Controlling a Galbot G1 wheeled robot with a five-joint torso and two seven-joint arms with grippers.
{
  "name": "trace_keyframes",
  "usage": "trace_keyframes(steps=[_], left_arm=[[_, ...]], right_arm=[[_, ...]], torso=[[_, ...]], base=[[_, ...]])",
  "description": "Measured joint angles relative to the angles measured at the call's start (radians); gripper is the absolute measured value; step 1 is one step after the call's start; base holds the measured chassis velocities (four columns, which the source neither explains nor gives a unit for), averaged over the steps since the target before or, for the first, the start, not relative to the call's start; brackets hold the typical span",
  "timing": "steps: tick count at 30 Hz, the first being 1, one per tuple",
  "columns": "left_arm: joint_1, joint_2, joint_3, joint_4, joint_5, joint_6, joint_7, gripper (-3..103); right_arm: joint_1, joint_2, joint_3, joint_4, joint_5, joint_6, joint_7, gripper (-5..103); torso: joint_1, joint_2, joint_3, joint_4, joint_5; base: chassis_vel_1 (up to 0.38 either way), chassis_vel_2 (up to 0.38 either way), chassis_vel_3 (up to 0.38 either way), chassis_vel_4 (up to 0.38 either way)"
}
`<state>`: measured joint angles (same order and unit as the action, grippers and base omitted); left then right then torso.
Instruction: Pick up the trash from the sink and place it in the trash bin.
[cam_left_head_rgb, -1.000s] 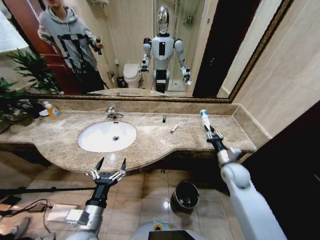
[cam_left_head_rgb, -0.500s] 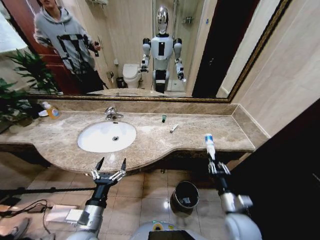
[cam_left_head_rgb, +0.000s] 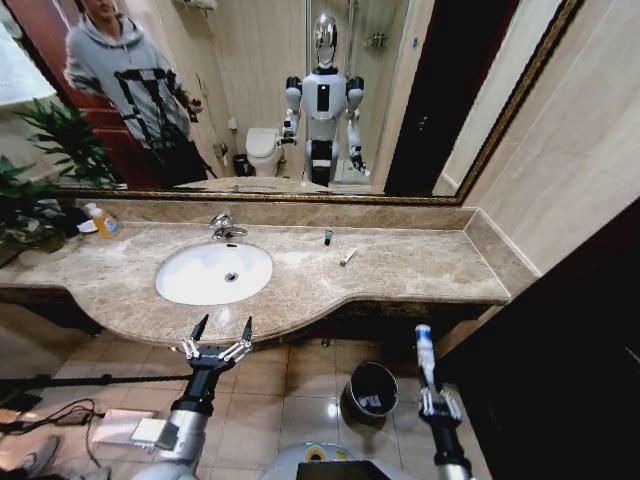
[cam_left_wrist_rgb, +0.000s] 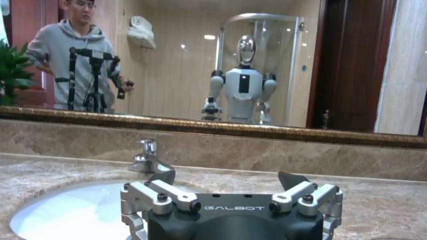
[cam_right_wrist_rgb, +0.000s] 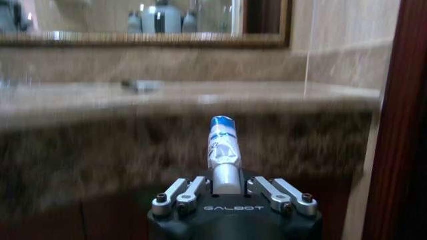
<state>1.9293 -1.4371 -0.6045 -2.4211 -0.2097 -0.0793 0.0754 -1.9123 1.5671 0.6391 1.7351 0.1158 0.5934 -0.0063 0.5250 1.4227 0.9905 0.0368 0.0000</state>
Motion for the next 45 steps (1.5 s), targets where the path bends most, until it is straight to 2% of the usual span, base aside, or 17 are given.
trace_keyframes(steps=[2, 3, 4, 7, 9, 11, 12, 14, 15, 17, 18, 23, 28, 34, 45], left_arm=[[0.000, 0.000, 0.000, 0.000, 0.000, 0.000, 0.000, 100], [0.000, 0.000, 0.000, 0.000, 0.000, 0.000, 0.000, 100], [0.000, 0.000, 0.000, 0.000, 0.000, 0.000, 0.000, 100], [0.000, 0.000, 0.000, 0.000, 0.000, 0.000, 0.000, 100], [0.000, 0.000, 0.000, 0.000, 0.000, 0.000, 0.000, 100], [0.000, 0.000, 0.000, 0.000, 0.000, 0.000, 0.000, 100], [0.000, 0.000, 0.000, 0.000, 0.000, 0.000, 0.000, 100], [0.000, 0.000, 0.000, 0.000, 0.000, 0.000, 0.000, 100], [0.000, 0.000, 0.000, 0.000, 0.000, 0.000, 0.000, 100], [0.000, 0.000, 0.000, 0.000, 0.000, 0.000, 0.000, 100], [0.000, 0.000, 0.000, 0.000, 0.000, 0.000, 0.000, 100], [0.000, 0.000, 0.000, 0.000, 0.000, 0.000, 0.000, 100], [0.000, 0.000, 0.000, 0.000, 0.000, 0.000, 0.000, 100], [0.000, 0.000, 0.000, 0.000, 0.000, 0.000, 0.000, 100], [0.000, 0.000, 0.000, 0.000, 0.000, 0.000, 0.000, 100]], right_arm=[[0.036, -0.001, -0.009, -0.073, -0.011, -0.017, -0.002, 24], [0.056, -0.004, -0.021, -0.106, 0.023, -0.066, -0.012, 24], [0.056, -0.004, -0.021, -0.106, 0.023, -0.066, -0.012, 24], [0.113, -0.008, -0.046, -0.151, 0.137, -0.261, -0.039, 24], [0.120, -0.009, -0.047, -0.157, 0.141, -0.275, -0.041, 24], [0.212, -0.023, -0.050, -0.232, 0.154, -0.408, -0.051, 24], [0.212, -0.023, -0.050, -0.232, 0.154, -0.408, -0.051, 24], [0.296, -0.042, -0.052, -0.303, 0.154, -0.487, -0.062, 24], [0.296, -0.042, -0.052, -0.303, 0.154, -0.487, -0.062, 24], [0.378, -0.056, -0.056, -0.387, 0.137, -0.544, -0.064, 24], [0.378, -0.056, -0.056, -0.387, 0.137, -0.544, -0.064, 24], [0.530, -0.061, -0.053, -0.598, 0.059, -0.584, -0.066, 24], [0.586, -0.062, -0.052, -0.712, 0.018, -0.593, -0.078, 24], [0.675, -0.064, -0.042, -0.901, -0.013, -0.552, -0.094, 24], [0.794, -0.087, -0.031, -1.079, -0.035, -0.506, -0.107, 24]], torso=[[0.000, 0.000, 0.000, 0.0000, 0.0001], [0.000, 0.000, 0.000, 0.0000, 0.0000], [0.000, 0.000, 0.000, 0.0000, 0.0000], [0.000, 0.000, 0.000, 0.0000, -0.0002], [0.000, 0.000, 0.000, 0.0000, 0.0000], [0.000, 0.000, 0.000, -0.0002, -0.0001], [0.000, 0.000, 0.000, -0.0002, -0.0001], [0.000, 0.000, 0.000, 0.0002, 0.0001], [0.000, 0.000, 0.000, 0.0002, 0.0001], [0.000, 0.000, 0.000, 0.0001, 0.0001], [0.000, 0.000, 0.000, 0.0001, 0.0001], [0.000, 0.000, 0.000, 0.0002, 0.0001], [0.000, 0.000, 0.000, 0.0000, 0.0000], [0.000, 0.000, 0.000, 0.0000, 0.0001], [0.000, 0.000, 0.000, 0.0000, 0.0000]], base=[[0.000, 0.000, 0.000, 0.000], [0.000, 0.000, 0.000, 0.000], [0.000, 0.000, 0.000, 0.000], [0.000, 0.000, 0.000, 0.000], [0.000, 0.000, 0.000, 0.000], [0.000, 0.000, 0.000, 0.000], [0.000, 0.000, 0.000, 0.000], [0.000, 0.000, 0.000, 0.000], [0.000, 0.000, 0.000, 0.000], [0.000, 0.000, 0.000, 0.000], [0.000, 0.000, 0.000, 0.000], [0.000, 0.000, 0.000, 0.000], [0.000, 0.000, 0.000, 0.000], [0.000, 0.000, 0.000, 0.000], [0.000, 0.000, 0.000, 0.000]])
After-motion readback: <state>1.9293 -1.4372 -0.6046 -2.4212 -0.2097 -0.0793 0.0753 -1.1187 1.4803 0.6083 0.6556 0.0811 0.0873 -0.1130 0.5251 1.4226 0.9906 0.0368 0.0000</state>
